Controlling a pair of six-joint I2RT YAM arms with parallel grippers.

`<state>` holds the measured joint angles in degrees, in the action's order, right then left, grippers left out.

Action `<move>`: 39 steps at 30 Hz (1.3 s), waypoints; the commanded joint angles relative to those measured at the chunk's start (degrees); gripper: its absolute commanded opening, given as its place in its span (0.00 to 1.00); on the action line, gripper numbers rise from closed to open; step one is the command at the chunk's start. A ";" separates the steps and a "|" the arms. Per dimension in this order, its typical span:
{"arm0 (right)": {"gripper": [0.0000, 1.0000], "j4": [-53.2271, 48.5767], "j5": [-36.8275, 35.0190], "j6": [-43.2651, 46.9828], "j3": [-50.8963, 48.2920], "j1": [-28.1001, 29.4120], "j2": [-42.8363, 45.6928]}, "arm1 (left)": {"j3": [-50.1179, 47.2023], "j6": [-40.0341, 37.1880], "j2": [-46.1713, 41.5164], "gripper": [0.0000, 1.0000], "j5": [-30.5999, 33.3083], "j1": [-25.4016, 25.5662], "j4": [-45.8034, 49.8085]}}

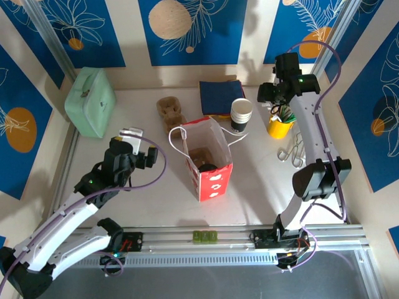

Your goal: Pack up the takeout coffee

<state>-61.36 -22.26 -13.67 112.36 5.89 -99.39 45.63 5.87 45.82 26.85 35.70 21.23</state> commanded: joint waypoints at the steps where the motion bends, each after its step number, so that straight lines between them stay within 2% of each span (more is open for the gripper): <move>1: 0.68 -1.73 0.86 0.23 3.15 -1.30 -1.57 | 0.38 -0.63 0.93 0.99 -2.31 -0.72 -2.01; 7: 0.61 -2.98 2.09 -1.50 2.56 -5.48 -2.20 | 0.81 -2.10 2.16 0.99 -2.78 -1.00 -2.46; 11: 0.56 -2.51 5.74 -4.00 -0.12 -9.00 -0.41 | 0.08 -2.48 2.65 0.99 -3.01 -1.44 -3.64; 21: 0.53 1.08 11.57 -6.75 -11.13 -15.30 4.84 | -0.25 -2.27 2.90 0.99 -4.26 -1.92 -3.72; 28: 0.49 3.90 15.34 -7.01 -14.46 -17.56 5.35 | -0.91 -1.91 2.79 0.99 -4.39 -2.02 -3.95; 39: 0.48 5.53 12.32 -5.94 -14.57 -17.93 2.18 | -1.42 -1.74 2.52 0.99 -4.41 -2.04 -4.09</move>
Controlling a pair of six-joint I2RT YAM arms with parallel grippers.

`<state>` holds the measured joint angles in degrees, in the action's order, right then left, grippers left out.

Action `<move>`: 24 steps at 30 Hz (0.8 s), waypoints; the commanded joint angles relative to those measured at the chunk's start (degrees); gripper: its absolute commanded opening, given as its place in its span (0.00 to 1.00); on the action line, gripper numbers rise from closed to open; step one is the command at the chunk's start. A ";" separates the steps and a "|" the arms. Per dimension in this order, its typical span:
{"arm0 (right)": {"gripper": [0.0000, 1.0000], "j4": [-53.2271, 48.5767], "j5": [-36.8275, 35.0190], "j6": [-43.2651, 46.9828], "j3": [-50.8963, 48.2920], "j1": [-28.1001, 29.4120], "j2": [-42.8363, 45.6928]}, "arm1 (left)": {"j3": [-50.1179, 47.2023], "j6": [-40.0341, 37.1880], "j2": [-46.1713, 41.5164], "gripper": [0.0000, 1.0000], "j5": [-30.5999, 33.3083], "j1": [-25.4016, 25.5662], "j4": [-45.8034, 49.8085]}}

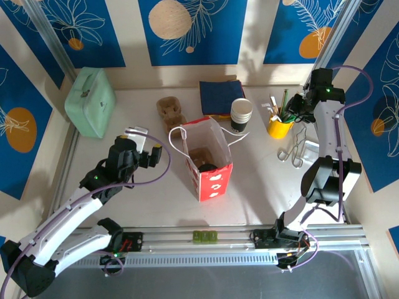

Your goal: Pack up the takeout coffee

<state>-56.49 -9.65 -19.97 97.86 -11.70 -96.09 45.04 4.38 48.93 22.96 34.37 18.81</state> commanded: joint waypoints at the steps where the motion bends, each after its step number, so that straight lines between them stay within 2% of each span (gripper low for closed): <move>1: 0.48 0.76 -0.69 0.44 -0.08 -0.34 -1.31 | -0.83 -0.25 -0.50 0.99 -0.68 -0.71 -1.83; 8: 0.48 1.69 -3.18 1.07 -0.72 -0.38 -2.61 | -0.83 -0.22 -0.15 0.99 -1.06 -0.72 -2.05; 18: 0.47 3.39 -1.45 1.69 -1.00 -0.60 -5.10 | -0.83 0.01 0.03 0.99 -1.12 -0.84 -1.85; 24: 0.39 3.75 0.36 1.65 -0.78 -0.60 -6.15 | -0.91 0.05 0.33 0.99 -1.04 -0.95 -1.85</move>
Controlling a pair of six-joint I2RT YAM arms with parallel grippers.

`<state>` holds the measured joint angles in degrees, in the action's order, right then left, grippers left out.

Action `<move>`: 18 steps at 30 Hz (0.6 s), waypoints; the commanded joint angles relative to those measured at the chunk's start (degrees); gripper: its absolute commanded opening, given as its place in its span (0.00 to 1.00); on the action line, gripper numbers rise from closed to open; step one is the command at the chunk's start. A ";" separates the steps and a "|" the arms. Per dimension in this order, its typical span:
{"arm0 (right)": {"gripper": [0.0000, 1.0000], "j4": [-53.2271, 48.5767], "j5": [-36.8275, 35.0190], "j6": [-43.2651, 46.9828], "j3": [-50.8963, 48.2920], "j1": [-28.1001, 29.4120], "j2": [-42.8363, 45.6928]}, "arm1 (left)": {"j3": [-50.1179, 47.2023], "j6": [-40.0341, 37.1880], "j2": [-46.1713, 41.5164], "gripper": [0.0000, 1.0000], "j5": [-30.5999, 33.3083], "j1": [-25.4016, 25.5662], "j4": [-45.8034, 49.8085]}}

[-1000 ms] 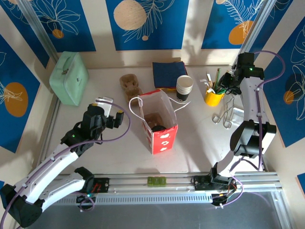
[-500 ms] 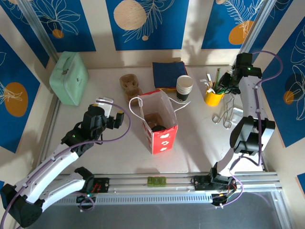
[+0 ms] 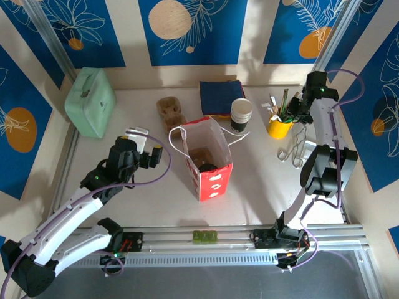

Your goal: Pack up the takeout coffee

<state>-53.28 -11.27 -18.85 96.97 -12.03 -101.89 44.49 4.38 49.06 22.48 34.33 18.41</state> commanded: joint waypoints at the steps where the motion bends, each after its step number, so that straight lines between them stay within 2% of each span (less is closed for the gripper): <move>1: 0.38 0.59 2.34 0.41 0.14 -0.27 -0.37 | -0.37 0.09 0.18 0.99 -0.57 -0.95 -1.41; 8: 0.35 0.62 4.15 0.11 0.09 0.67 -0.60 | -0.35 0.10 0.43 0.99 -0.57 -1.04 -1.36; 18: 0.32 0.45 2.48 0.57 -0.68 3.41 -0.56 | -0.11 0.17 1.03 0.99 -1.00 -1.35 -1.46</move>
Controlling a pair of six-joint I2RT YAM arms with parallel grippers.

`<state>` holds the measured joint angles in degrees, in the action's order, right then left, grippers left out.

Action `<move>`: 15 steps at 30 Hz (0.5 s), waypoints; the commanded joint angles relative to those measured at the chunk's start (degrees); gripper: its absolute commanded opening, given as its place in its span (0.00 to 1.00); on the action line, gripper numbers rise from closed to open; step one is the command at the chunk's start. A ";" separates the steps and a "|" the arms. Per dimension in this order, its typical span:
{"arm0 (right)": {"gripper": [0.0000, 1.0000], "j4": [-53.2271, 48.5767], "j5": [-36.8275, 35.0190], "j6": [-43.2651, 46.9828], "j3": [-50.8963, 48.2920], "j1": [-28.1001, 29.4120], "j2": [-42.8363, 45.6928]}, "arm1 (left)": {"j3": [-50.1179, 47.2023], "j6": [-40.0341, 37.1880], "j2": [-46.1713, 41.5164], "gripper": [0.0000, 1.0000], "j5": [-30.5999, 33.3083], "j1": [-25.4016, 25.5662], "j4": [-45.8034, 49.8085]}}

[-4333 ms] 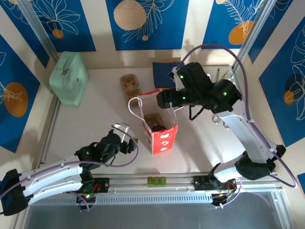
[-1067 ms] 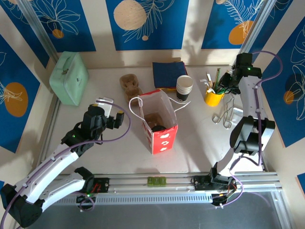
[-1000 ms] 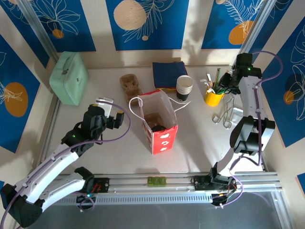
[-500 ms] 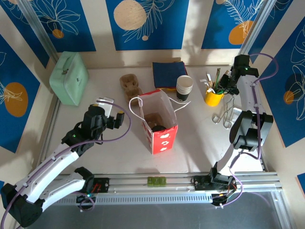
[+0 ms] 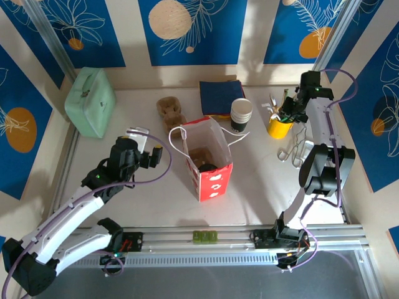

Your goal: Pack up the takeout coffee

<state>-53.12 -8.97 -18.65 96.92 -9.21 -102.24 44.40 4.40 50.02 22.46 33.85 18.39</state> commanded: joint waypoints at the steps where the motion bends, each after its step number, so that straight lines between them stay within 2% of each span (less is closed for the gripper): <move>1: 0.31 0.34 0.01 0.37 -0.81 0.75 -0.26 | 0.06 0.17 0.15 0.99 -1.05 -0.89 -1.44; 7: 0.27 0.65 -0.54 0.58 -0.47 0.78 -1.14 | 0.20 0.11 0.25 0.99 -1.11 -0.91 -1.26; 15: 0.27 0.37 -1.65 0.84 1.26 0.69 -2.61 | 0.20 0.39 0.33 0.99 -1.45 -0.95 -1.13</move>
<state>-53.01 -10.15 -18.44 96.64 -8.47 -103.85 44.40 4.43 50.19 22.00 33.74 18.39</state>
